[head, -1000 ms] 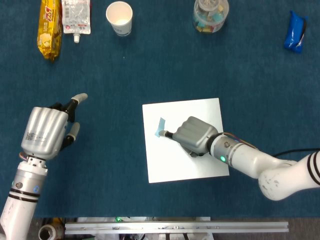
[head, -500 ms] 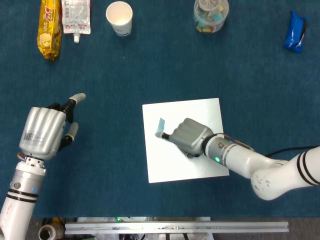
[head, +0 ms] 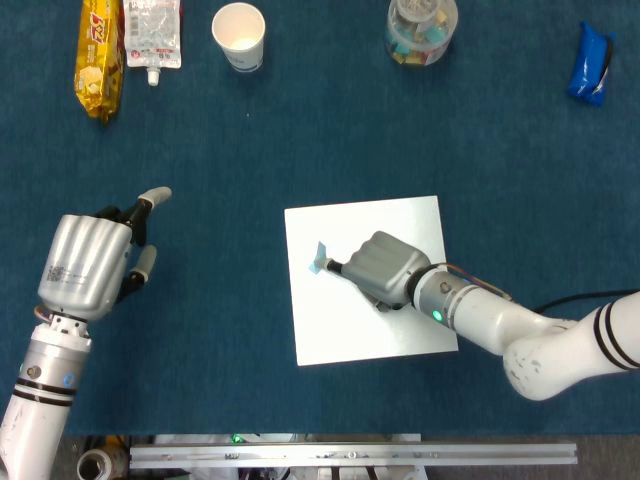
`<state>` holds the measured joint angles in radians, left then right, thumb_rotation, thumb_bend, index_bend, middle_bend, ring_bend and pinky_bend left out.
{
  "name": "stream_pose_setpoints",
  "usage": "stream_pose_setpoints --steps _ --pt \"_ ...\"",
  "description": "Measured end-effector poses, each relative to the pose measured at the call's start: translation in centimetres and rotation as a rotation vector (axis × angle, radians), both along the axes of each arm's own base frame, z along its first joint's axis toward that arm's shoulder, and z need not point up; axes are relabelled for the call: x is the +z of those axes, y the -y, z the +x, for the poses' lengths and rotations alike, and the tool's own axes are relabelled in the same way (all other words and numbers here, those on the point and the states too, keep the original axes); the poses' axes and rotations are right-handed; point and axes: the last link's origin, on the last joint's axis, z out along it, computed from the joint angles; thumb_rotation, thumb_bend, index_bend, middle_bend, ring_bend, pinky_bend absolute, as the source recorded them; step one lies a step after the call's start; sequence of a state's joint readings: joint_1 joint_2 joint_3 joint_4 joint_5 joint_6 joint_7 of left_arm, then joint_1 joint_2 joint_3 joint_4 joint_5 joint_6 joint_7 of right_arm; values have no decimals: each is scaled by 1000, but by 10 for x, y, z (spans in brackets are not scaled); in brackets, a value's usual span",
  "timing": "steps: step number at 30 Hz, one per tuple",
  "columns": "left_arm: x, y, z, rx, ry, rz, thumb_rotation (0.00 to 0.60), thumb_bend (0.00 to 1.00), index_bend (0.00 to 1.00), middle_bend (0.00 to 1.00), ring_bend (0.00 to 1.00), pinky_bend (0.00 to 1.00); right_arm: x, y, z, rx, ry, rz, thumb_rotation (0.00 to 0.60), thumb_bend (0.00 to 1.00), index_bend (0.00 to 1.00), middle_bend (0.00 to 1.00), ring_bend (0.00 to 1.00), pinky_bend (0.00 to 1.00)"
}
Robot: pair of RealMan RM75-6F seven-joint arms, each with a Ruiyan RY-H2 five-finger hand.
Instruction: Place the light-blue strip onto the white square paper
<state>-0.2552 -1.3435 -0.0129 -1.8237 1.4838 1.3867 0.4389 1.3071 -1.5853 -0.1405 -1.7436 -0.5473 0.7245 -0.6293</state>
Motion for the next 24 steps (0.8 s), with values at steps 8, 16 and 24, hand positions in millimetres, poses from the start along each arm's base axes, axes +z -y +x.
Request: stream_pose_setpoints --steps 8,16,24 --pt "0 0 2 -3 1 -2 600 381 217 572 565 831 1 2 -3 -9 -11 -5 588 1000 56 1000 1000 1000" --pt "1 1 2 -1 1 1 600 381 217 572 565 831 0 0 -3 -6 -16 -1 588 1000 60 1000 1000 1000" --pt "1 1 3 -4 2 -2 600 380 217 572 565 831 1 -3 -4 -1 -22 2 589 1000 60 1000 1000 1000"
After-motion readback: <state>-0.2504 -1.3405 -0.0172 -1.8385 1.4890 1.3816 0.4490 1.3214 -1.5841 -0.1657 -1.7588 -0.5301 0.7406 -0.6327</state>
